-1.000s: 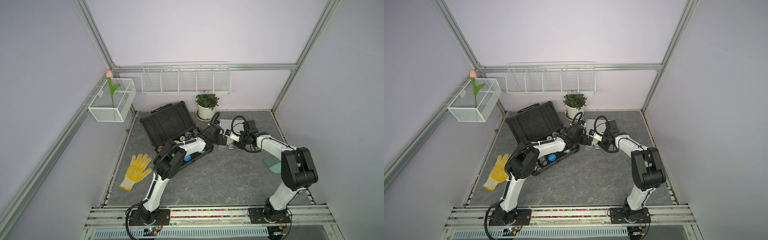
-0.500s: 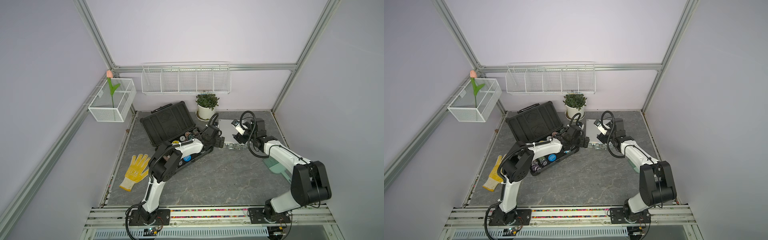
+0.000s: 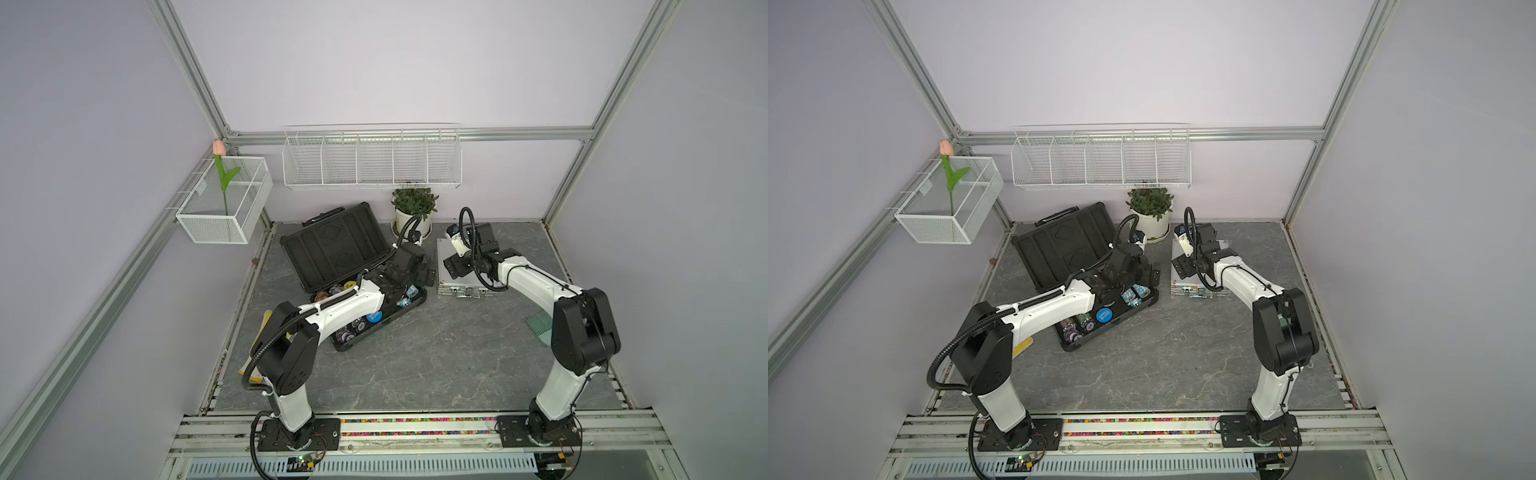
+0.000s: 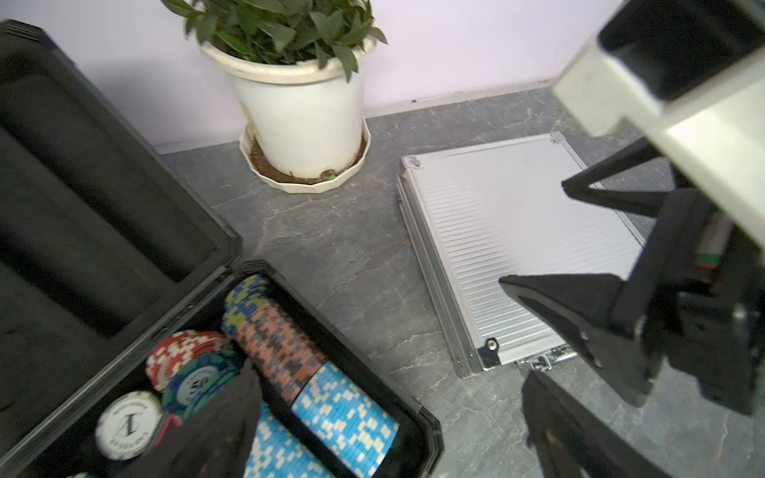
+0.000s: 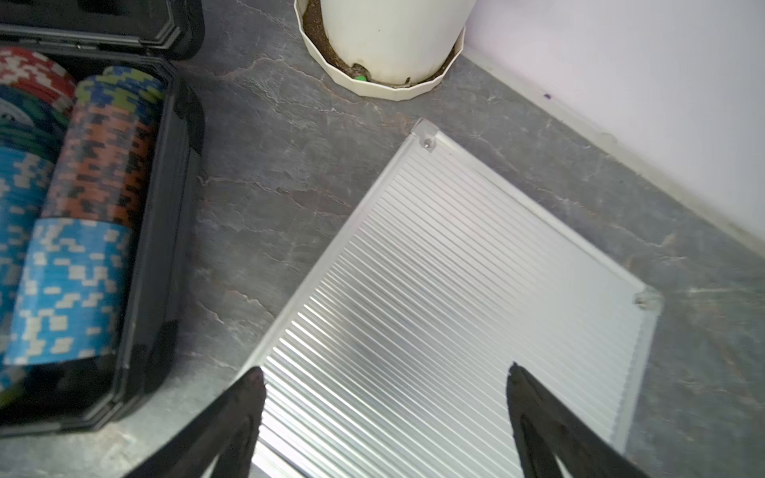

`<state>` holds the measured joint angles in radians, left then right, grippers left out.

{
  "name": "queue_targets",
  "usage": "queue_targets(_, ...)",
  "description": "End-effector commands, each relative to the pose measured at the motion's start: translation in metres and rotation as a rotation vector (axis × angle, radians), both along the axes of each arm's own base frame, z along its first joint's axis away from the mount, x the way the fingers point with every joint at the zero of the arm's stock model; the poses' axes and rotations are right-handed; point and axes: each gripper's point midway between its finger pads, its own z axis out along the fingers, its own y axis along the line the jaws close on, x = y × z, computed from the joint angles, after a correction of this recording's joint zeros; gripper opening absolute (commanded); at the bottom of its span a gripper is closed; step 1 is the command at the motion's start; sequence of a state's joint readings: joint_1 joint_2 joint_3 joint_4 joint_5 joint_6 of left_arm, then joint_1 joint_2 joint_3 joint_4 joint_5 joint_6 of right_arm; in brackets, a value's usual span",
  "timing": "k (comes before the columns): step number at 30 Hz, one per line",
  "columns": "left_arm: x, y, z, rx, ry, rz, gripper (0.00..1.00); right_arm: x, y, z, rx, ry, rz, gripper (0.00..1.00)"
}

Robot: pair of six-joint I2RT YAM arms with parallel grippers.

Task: Close the poker set cases
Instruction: Fasten the fastener on the poker set case, then move the poker set case to the center of the board.

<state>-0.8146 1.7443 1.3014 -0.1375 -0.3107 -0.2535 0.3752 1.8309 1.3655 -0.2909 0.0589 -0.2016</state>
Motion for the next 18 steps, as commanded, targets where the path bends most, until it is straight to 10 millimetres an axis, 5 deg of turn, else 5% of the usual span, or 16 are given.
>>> queue_targets(1,-0.006,0.030,-0.008,0.087,0.002,0.096,1.00,0.002,0.016,-0.006,0.078,0.066,-0.074,0.93)
queue_targets(7,-0.015,0.063,-0.014,0.141,0.024,0.187,1.00,0.013,0.028,-0.035,-0.045,0.120,-0.126,0.96)
queue_targets(18,-0.025,0.123,-0.022,0.103,0.067,0.348,1.00,0.029,-0.002,-0.065,-0.294,0.131,-0.288,0.95)
